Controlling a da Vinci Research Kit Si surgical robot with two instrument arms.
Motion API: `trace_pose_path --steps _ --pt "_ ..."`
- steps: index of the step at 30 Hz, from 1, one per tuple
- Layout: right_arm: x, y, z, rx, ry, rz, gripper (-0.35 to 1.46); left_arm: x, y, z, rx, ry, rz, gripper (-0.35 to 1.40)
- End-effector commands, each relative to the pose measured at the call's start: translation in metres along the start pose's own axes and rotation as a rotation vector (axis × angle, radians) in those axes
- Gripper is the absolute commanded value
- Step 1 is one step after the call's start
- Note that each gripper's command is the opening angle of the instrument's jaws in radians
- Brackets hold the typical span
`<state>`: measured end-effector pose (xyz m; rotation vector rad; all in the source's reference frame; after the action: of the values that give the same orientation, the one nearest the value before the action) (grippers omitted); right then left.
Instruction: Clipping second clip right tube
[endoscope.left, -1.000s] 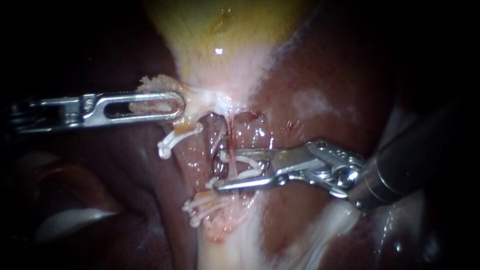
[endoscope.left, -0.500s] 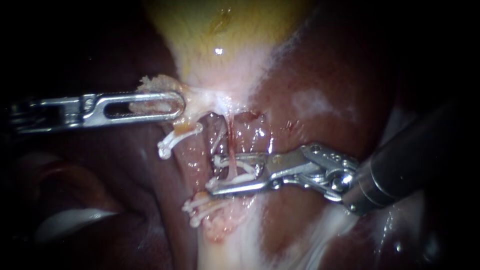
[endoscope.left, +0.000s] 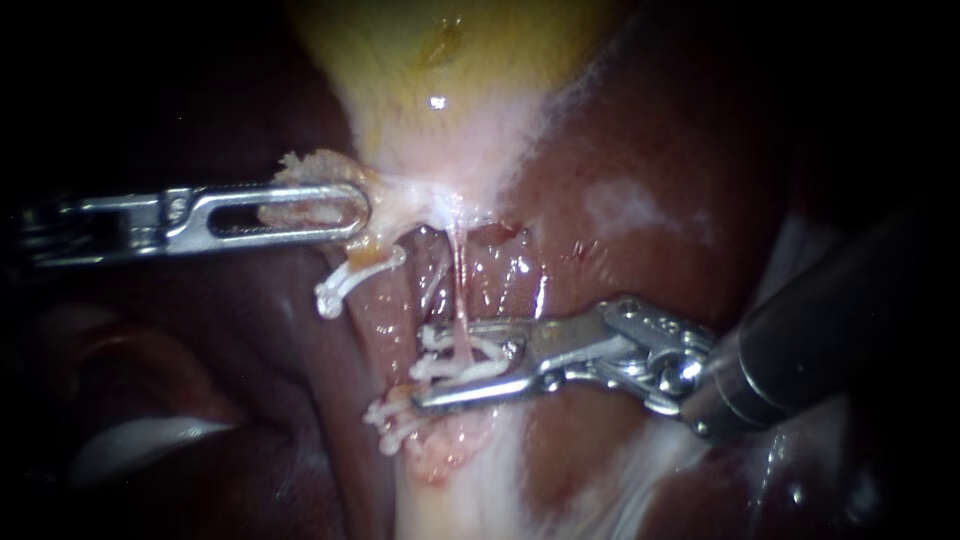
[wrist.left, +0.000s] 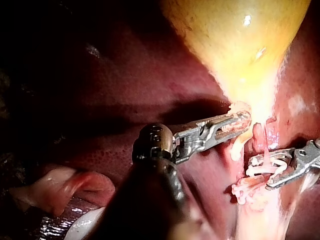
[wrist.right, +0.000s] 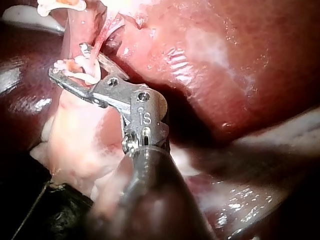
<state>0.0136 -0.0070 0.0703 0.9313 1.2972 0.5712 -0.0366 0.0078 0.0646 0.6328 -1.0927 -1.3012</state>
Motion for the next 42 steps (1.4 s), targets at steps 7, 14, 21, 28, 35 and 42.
trace_pose_path --steps 7,14,21,28,35,42 --pt "0.0007 -0.0009 0.0003 0.04 0.03 0.012 0.46 0.0 0.0001 0.0 0.0 0.0 0.0 -0.35" --pt "0.0011 -0.0011 0.0002 0.043 0.033 0.014 0.46 0.0 0.0001 0.0001 0.0 0.0 0.0 -0.35" --pt "0.0011 -0.0011 0.0002 0.043 0.033 0.014 0.46 0.0001 0.0001 0.0001 0.0 0.0 0.001 -0.35" --pt "0.001 -0.0011 0.0001 0.044 0.033 0.049 0.36 0.0001 0.0001 0.0001 0.0 0.0 0.001 -0.35" --pt "0.001 -0.0011 -0.0002 0.044 0.034 0.114 -0.01 0.0001 0.0001 0.0001 0.0 0.0 0.001 -0.35" --pt "0.0009 -0.0009 -0.0006 0.045 0.034 0.144 -0.35 0.0001 0.0001 0.0001 0.0 0.0 0.001 -0.35"
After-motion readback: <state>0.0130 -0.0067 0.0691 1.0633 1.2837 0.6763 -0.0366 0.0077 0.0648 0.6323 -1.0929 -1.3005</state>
